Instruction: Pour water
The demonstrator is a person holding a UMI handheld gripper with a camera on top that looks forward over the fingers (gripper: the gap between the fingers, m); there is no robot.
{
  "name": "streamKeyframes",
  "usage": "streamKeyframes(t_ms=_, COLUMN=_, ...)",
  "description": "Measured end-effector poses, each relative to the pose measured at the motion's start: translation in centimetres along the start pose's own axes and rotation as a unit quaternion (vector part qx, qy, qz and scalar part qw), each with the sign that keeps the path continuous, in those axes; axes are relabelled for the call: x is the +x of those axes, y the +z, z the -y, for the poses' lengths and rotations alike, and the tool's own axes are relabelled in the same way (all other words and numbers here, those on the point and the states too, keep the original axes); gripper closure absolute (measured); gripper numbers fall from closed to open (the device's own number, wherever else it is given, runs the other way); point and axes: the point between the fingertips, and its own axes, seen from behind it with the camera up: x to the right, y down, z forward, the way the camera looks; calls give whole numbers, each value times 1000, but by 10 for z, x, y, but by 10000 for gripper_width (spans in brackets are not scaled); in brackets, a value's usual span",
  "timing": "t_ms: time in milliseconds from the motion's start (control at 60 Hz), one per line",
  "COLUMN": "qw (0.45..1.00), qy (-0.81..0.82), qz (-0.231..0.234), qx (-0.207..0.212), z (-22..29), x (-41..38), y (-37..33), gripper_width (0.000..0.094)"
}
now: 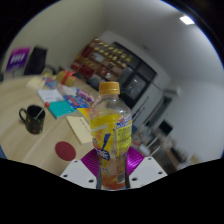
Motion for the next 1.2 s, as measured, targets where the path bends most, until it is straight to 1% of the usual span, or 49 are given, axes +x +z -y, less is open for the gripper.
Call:
streamKeyframes(t_ms=50, qw=995, qy=-96, qz=-10, qx=2, z=31, x=0, y=8, gripper_width=618)
streamKeyframes(t_ms=67, qw=992, qy=-130, qz=-6, qx=3, z=40, x=9, y=7, gripper_width=619)
streamKeyframes(t_ms=133, qw=964, qy=-265, qz=-22, qx=5, z=69, x=-15, y=25, gripper_width=621)
streamKeyframes(t_ms=200, qw=908, qy=-419, qz=-24, qx=6, z=95, x=-28, y=34, gripper_width=618)
streamKeyframes(t_ms=250, qw=862, qy=-506, qz=-32, qx=18, z=102, x=-55, y=52, gripper_width=619)
streamKeyframes(t_ms=300, qw=810, qy=-585, qz=-34, qx=21, z=105, x=-77, y=60, gripper_width=621)
streamKeyframes(t_ms=333, qw=777, qy=-629, qz=-27, qx=26, z=110, x=-83, y=61, gripper_width=619)
streamKeyframes(t_ms=417, qw=705, qy=-707, qz=-34, qx=35, z=117, x=-105, y=71, gripper_width=617)
streamKeyframes(t_ms=467, qw=670, qy=-739, qz=-41, qx=56, z=128, x=-118, y=72, gripper_width=620)
streamKeyframes(t_ms=517, qw=630, qy=-772, qz=-47, qx=63, z=138, x=-125, y=71, gripper_width=615)
streamKeyframes(t_ms=567, qw=614, qy=-785, qz=-44, qx=66, z=139, x=-133, y=73, gripper_width=618)
streamKeyframes(t_ms=683, qw=617, qy=-783, qz=-29, qx=66, z=139, x=-138, y=78, gripper_width=621)
streamKeyframes(t_ms=717, qw=627, qy=-775, qz=-27, qx=73, z=141, x=-139, y=80, gripper_width=621)
streamKeyframes(t_ms=750, qw=651, qy=-755, qz=-25, qx=79, z=141, x=-136, y=75, gripper_width=616)
streamKeyframes(t_ms=800, qw=709, qy=-701, qz=-13, qx=78, z=148, x=-133, y=84, gripper_width=617)
streamKeyframes(t_ms=867, qw=824, qy=-561, qz=2, qx=83, z=150, x=-125, y=74, gripper_width=617)
streamKeyframes(t_ms=883, qw=850, qy=-519, qz=20, qx=80, z=150, x=-121, y=83, gripper_width=619)
streamKeyframes(t_ms=933, qw=928, qy=-362, qz=52, qx=74, z=152, x=-111, y=78, gripper_width=619)
streamKeyframes(t_ms=950, qw=946, qy=-307, qz=65, qx=77, z=154, x=-111, y=76, gripper_width=619)
streamKeyframes(t_ms=967, qw=962, qy=-247, qz=59, qx=97, z=149, x=-115, y=58, gripper_width=619)
streamKeyframes(t_ms=983, qw=972, qy=-199, qz=82, qx=97, z=150, x=-115, y=67, gripper_width=616)
streamKeyframes(t_ms=1033, qw=986, qy=-57, qz=101, qx=119, z=151, x=-110, y=61, gripper_width=619)
streamKeyframes(t_ms=1067, qw=986, qy=29, qz=89, qx=137, z=146, x=-103, y=55, gripper_width=618)
streamKeyframes(t_ms=1083, qw=985, qy=54, qz=88, qx=141, z=153, x=-91, y=53, gripper_width=618)
streamKeyframes(t_ms=1100, qw=982, qy=85, qz=83, qx=144, z=150, x=-86, y=51, gripper_width=619)
streamKeyframes(t_ms=1117, qw=978, qy=120, qz=71, qx=156, z=137, x=-81, y=36, gripper_width=619)
streamKeyframes(t_ms=1150, qw=973, qy=156, qz=86, qx=148, z=145, x=-77, y=54, gripper_width=620)
streamKeyframes(t_ms=1167, qw=969, qy=172, qz=89, qx=155, z=138, x=-76, y=52, gripper_width=619)
streamKeyframes(t_ms=1200, qw=965, qy=190, qz=97, qx=156, z=124, x=-81, y=57, gripper_width=619)
